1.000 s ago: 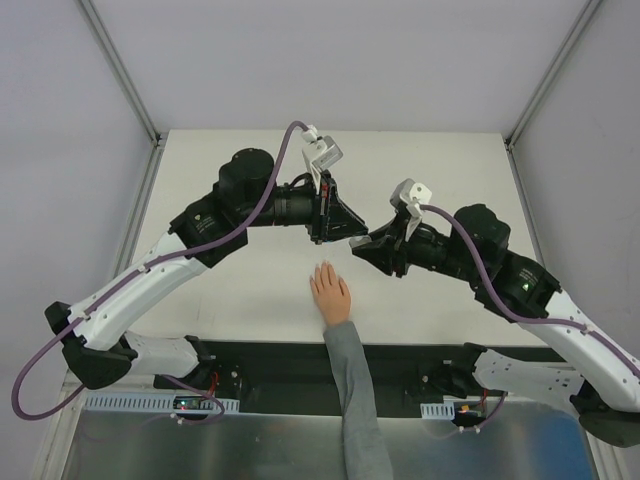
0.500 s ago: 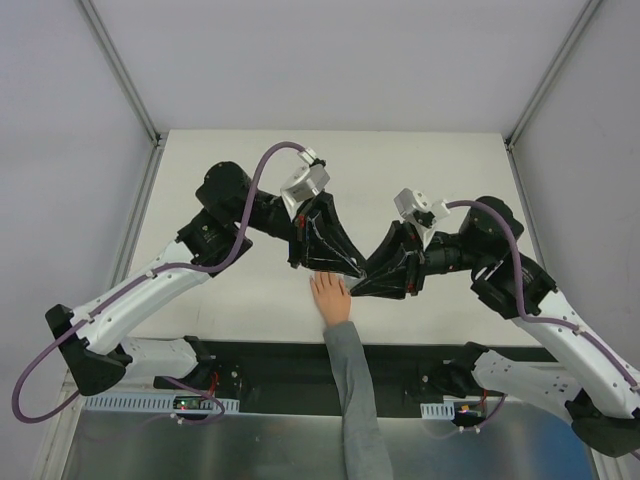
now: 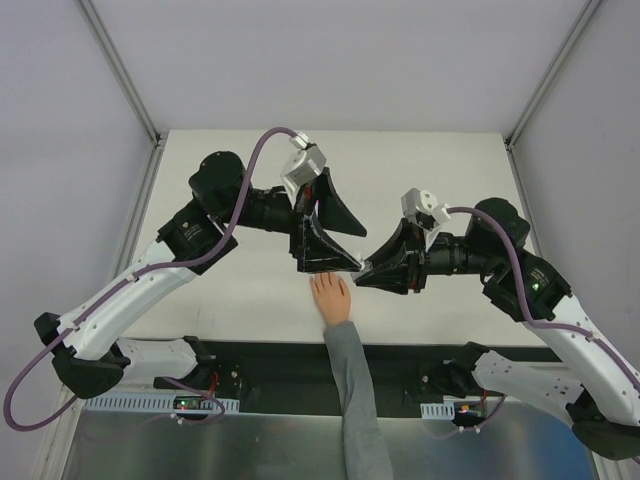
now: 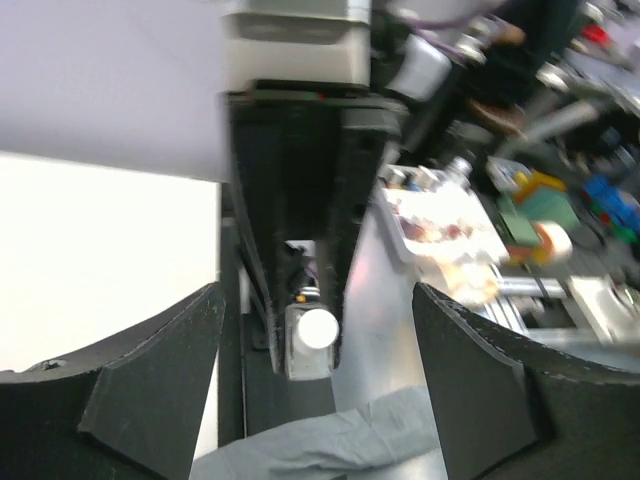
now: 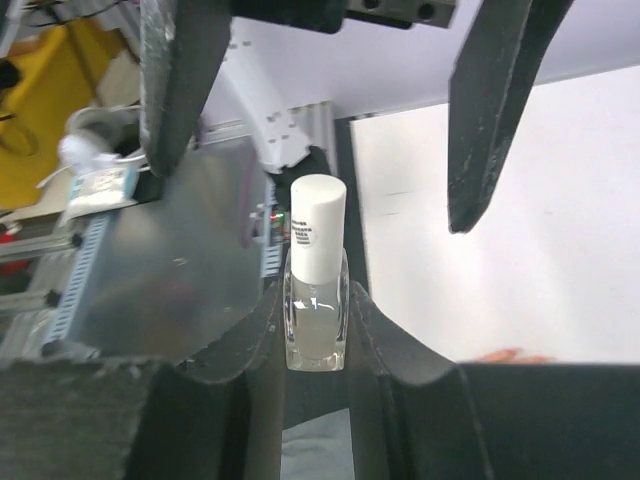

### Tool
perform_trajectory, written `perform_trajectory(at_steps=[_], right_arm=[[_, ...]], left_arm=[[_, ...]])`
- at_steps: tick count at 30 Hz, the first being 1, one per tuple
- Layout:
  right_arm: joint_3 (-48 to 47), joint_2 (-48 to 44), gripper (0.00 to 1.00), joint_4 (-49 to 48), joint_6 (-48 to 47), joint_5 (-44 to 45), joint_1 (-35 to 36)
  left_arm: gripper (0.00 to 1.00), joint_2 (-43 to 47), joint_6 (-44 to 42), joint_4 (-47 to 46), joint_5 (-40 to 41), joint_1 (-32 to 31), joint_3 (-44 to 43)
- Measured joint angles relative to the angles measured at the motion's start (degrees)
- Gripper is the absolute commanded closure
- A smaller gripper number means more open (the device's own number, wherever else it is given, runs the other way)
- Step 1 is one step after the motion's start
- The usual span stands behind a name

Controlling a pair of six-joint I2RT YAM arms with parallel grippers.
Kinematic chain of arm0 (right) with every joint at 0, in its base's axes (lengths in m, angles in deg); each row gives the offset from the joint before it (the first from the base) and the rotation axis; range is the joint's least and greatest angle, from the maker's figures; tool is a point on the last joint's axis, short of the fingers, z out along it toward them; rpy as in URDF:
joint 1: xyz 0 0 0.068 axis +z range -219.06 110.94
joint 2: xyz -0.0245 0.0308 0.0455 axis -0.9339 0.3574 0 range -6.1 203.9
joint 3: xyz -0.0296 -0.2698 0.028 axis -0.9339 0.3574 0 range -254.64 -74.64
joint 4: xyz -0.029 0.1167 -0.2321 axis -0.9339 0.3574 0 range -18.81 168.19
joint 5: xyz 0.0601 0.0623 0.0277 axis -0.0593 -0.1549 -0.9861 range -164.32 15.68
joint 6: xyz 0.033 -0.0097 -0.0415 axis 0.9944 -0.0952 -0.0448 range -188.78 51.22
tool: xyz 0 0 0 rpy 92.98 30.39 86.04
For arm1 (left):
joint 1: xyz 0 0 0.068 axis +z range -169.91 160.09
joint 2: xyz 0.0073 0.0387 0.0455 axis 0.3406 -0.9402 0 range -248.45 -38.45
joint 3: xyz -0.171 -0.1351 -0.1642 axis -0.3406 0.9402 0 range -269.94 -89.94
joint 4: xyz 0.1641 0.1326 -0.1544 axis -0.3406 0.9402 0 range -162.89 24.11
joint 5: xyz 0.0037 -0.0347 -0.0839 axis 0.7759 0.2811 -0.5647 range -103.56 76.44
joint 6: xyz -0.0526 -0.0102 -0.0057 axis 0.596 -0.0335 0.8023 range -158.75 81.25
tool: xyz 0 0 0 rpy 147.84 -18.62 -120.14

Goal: Paint the nails

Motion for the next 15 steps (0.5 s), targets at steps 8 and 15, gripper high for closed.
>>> perform_trajectory(at_steps=[8,15], right_arm=[[-0.24,-1.38,1.00,1.97,-2.25,19.50,5.03],[-0.83,-0.55,1.00,2.69,-2.97,30.27,7.93]], left_arm=[[0.33,0.74,0.33,9.86,18.91,-0.04,-0.52],[0.40,0.70,0.26,11.80,24.90,-0.72,-0.52]])
